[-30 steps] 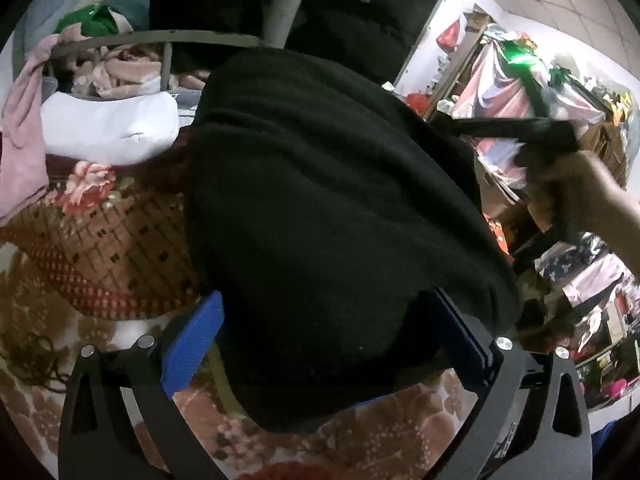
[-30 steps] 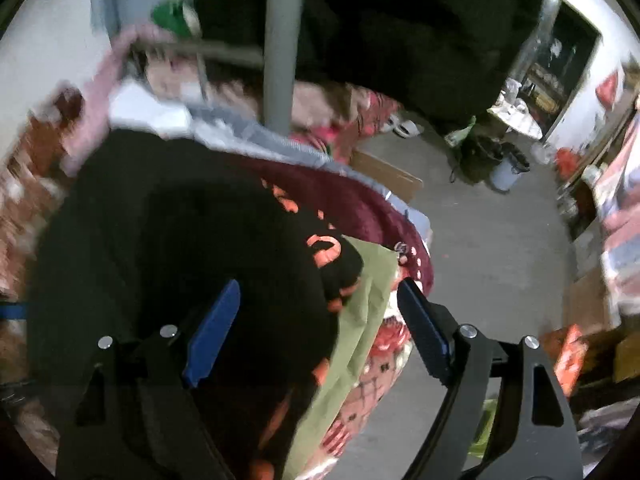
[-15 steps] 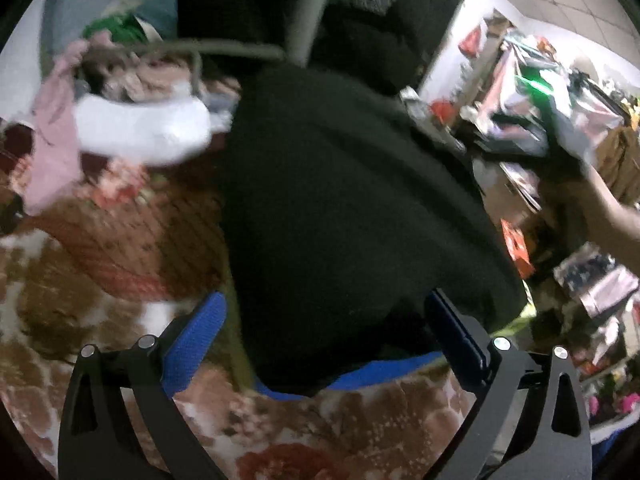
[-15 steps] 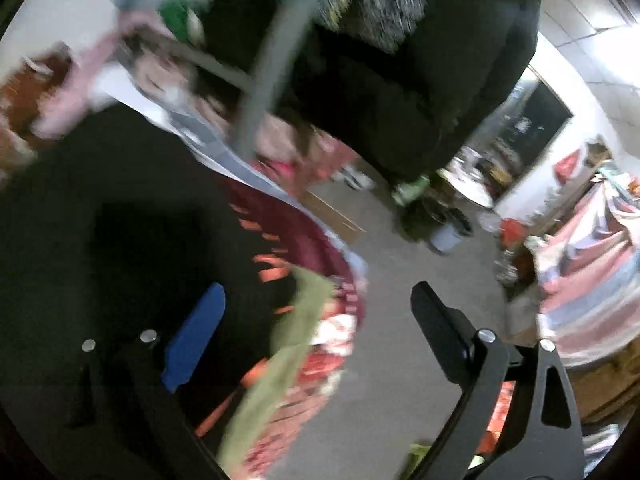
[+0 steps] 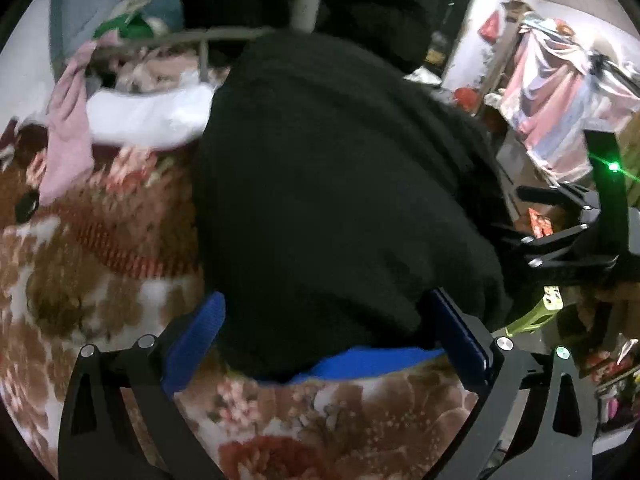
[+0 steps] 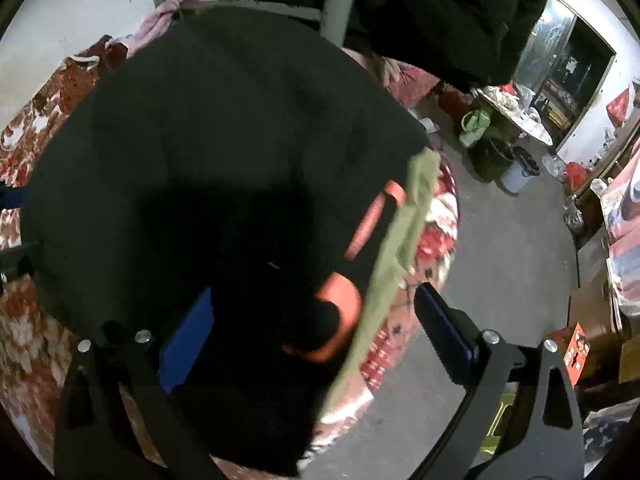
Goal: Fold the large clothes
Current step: 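Carry the bundle with both grippers and lower it onto the folded-clothes stack, then open both grippers and withdraw them from the stack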
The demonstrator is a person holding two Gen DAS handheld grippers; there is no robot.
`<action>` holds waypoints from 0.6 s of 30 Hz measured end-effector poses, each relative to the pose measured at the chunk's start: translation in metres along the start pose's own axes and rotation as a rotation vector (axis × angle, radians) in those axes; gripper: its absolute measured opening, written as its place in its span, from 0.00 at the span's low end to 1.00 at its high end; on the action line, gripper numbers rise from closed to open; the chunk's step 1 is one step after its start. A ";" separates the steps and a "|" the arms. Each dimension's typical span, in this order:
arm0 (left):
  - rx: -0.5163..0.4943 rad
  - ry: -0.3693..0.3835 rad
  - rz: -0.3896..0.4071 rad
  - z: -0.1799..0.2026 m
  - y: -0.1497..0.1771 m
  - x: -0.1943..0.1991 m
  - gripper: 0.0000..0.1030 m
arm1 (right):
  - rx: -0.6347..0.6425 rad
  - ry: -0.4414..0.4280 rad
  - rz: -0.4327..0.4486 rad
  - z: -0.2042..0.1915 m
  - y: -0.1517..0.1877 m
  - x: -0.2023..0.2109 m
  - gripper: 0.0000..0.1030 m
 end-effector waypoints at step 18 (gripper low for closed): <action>0.245 -0.054 0.195 0.048 0.043 0.155 0.95 | -0.084 -0.040 0.136 -0.025 0.015 0.178 0.94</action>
Point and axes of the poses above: each gripper's, at about its wrist camera, not at the fingertips, and x roughly against the way its jaws point, z to its right, y to its underside, the point moved 8 cm from there along -x, roughly the way its jaws point, and after that the axes turned 15 degrees about x, right-handed, at the moved point
